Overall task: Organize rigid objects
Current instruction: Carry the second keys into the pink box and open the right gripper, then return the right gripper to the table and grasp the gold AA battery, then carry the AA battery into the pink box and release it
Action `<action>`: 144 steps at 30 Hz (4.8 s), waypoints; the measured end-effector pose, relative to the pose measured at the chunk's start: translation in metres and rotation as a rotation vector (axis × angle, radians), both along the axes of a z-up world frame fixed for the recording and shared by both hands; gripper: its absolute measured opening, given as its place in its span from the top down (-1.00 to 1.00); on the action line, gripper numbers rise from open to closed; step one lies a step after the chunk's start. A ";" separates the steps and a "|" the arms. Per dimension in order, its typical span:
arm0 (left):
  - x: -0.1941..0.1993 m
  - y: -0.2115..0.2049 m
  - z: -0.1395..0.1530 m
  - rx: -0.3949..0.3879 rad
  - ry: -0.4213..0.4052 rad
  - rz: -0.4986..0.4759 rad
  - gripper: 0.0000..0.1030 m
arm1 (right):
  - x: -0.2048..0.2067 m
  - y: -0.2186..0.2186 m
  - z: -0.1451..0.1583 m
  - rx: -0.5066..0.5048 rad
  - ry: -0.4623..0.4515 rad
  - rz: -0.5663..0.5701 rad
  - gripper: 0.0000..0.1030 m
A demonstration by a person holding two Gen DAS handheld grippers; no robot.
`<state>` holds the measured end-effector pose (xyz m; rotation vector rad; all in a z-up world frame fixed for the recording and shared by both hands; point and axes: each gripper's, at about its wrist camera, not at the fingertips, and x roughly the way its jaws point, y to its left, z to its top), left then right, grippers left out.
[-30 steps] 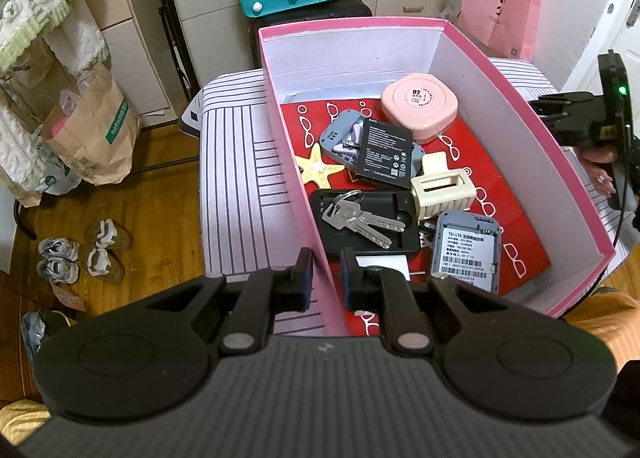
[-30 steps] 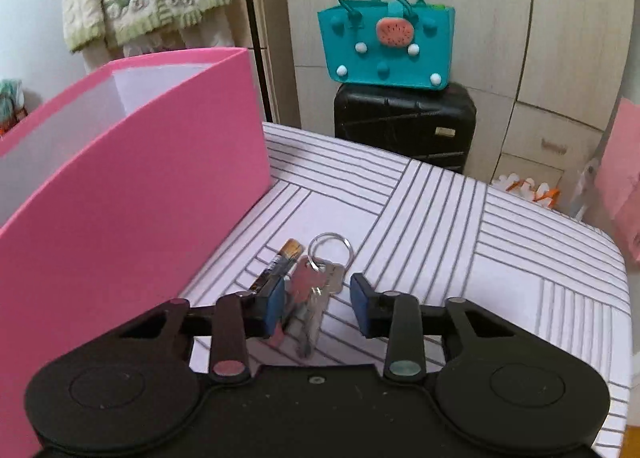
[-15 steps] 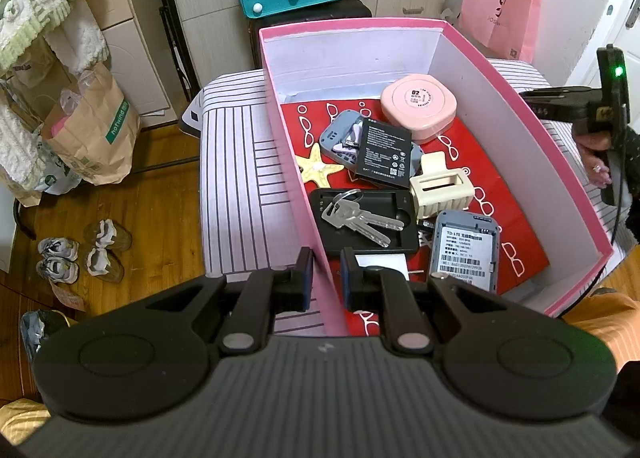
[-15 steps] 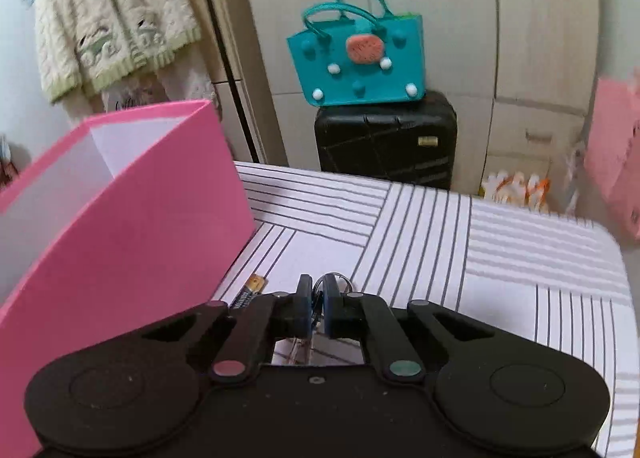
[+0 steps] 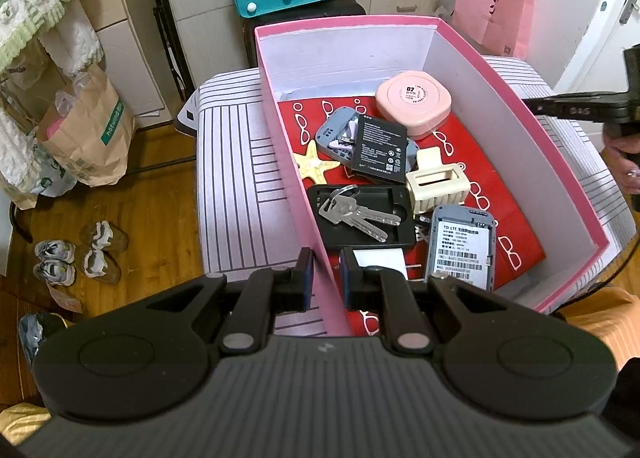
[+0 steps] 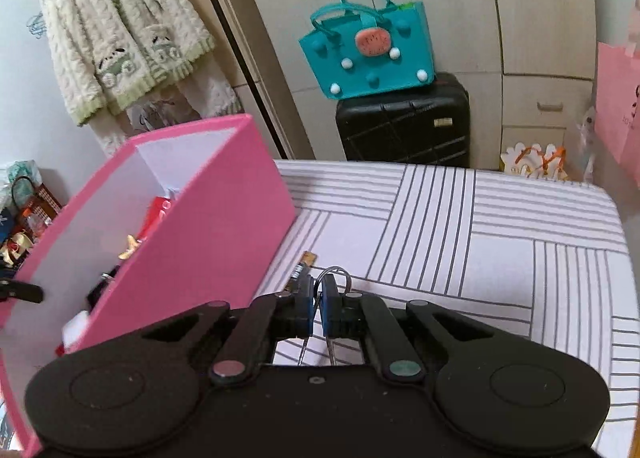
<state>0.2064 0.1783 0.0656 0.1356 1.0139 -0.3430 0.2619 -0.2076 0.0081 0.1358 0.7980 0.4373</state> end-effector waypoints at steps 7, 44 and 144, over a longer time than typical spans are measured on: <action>0.000 0.002 0.001 0.003 0.007 -0.015 0.75 | -0.023 0.007 0.039 -0.020 -0.049 0.037 0.89; 0.010 -0.004 0.002 0.046 0.040 -0.089 0.74 | 0.003 0.193 0.045 0.063 0.192 0.471 0.89; 0.000 0.007 -0.001 -0.045 -0.028 0.001 0.74 | -0.064 0.113 0.087 -0.015 -0.027 0.254 0.79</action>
